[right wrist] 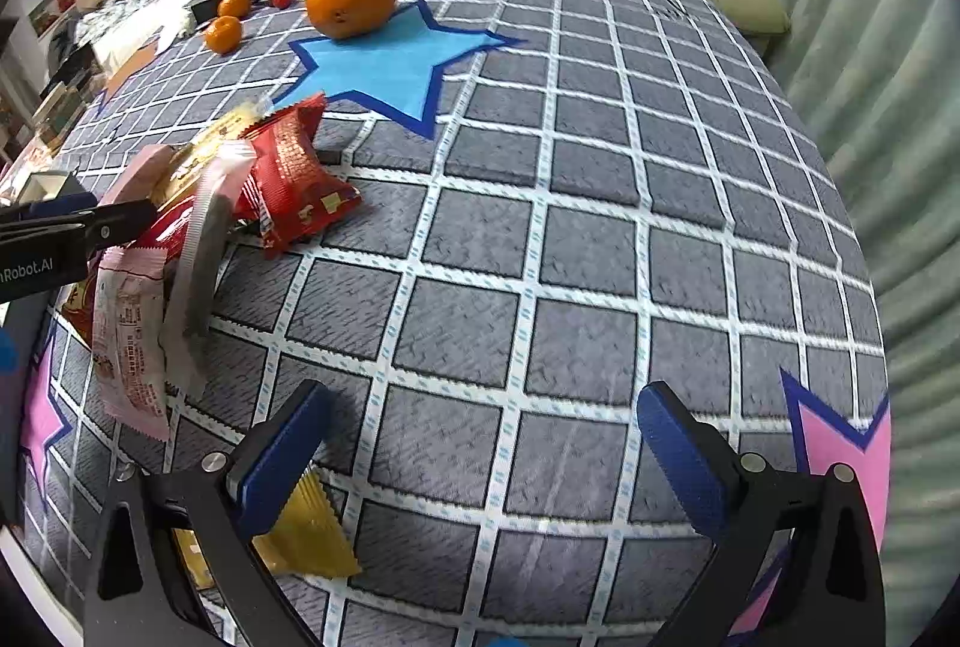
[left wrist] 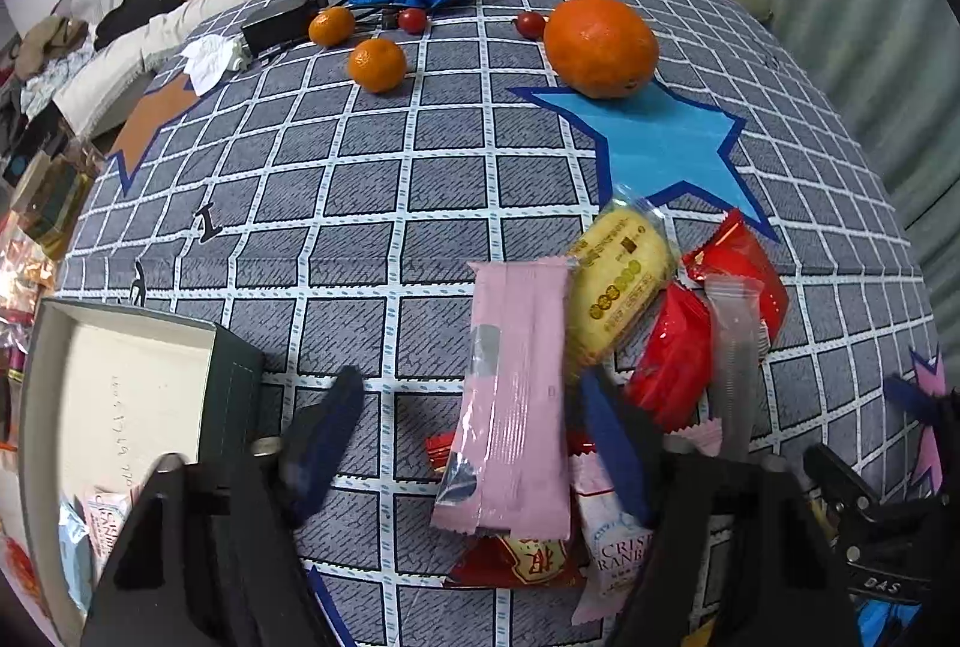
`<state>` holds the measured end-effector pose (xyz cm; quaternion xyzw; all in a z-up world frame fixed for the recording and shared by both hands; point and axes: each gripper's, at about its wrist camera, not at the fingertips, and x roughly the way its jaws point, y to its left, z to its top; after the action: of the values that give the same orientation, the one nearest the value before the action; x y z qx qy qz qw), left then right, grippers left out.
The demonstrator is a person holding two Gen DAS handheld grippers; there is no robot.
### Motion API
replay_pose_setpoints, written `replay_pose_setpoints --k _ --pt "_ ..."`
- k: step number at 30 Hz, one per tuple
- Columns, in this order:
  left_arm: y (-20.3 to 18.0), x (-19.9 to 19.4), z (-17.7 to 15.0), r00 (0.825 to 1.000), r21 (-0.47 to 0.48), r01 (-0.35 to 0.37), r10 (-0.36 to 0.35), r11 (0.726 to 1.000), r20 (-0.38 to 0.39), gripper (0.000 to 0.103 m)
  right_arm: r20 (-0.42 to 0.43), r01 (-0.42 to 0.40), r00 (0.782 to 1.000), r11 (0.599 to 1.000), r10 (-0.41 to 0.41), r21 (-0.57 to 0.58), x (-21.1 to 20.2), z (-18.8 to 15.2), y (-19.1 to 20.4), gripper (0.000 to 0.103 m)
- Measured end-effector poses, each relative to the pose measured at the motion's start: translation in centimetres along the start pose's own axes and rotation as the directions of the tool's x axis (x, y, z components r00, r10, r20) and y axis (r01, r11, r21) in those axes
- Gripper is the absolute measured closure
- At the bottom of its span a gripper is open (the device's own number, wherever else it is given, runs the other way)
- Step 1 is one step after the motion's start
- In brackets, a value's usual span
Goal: Organize snacks
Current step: 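Move both grippers back over the snack pile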
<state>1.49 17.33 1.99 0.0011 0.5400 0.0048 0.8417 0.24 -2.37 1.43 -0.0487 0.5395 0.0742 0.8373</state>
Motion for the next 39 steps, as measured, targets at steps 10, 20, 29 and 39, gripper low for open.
replay_pose_setpoints --k 10,20,29,39 --pt "1.5 -1.1 -0.2 0.999 -0.086 0.014 -0.01 0.996 0.043 0.068 0.026 -0.112 0.992 0.974 0.12 -0.195 -4.4 -5.9 6.7 0.001" --pt "1.5 -6.1 -7.2 0.995 -0.044 0.02 -0.016 0.999 0.099 0.072 0.035 0.002 0.999 1.0 -0.002 -0.024 -1.1 -2.9 -0.1 0.001" --pt "-0.1 -6.3 -11.6 0.994 0.081 -0.05 0.041 0.995 0.105 0.031 0.036 -0.035 0.999 0.997 0.033 0.068 -3.0 -3.9 -3.0 0.001" --pt "1.3 -6.3 -11.3 0.994 0.035 -0.041 0.037 0.999 0.101 0.027 0.009 -0.008 1.0 0.993 0.009 -0.121 -2.8 -5.9 -1.5 0.001"
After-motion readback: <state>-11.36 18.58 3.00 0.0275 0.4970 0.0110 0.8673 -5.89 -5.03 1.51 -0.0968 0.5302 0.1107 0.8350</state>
